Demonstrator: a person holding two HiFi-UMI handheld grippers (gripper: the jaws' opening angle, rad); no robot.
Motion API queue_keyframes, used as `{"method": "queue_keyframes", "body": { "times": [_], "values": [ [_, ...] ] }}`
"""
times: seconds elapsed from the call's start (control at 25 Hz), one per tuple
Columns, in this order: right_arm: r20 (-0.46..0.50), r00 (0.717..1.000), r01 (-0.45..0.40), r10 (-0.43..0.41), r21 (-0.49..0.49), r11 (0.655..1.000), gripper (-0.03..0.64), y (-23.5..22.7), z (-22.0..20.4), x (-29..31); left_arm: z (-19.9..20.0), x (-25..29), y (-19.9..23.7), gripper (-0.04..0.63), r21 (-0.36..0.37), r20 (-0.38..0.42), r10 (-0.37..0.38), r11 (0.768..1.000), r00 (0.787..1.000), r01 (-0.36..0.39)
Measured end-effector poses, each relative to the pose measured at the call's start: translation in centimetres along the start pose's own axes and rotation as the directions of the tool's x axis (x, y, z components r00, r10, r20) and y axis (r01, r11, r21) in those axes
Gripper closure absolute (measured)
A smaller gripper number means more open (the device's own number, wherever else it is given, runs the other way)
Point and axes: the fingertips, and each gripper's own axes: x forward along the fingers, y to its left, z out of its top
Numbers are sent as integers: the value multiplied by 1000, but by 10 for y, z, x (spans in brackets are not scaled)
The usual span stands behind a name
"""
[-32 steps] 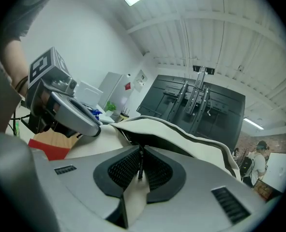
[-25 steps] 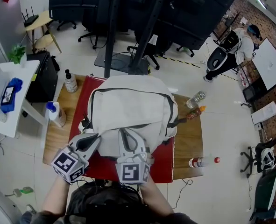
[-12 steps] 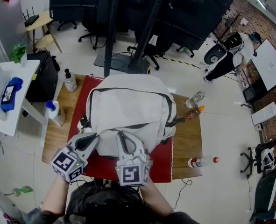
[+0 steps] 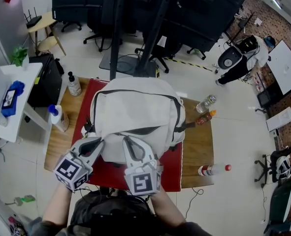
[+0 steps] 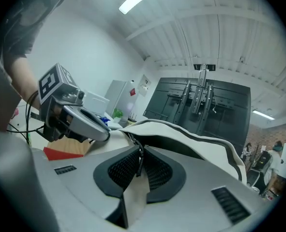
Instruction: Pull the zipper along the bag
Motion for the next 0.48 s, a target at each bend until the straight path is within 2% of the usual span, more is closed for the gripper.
{"method": "queue_keyframes", "body": {
  "times": [0.48],
  "values": [
    [0,1000,-6,6,46,999,552,4,8,-11,-1,-1,0,517,-1,9,72,997,997,-72]
  ]
}}
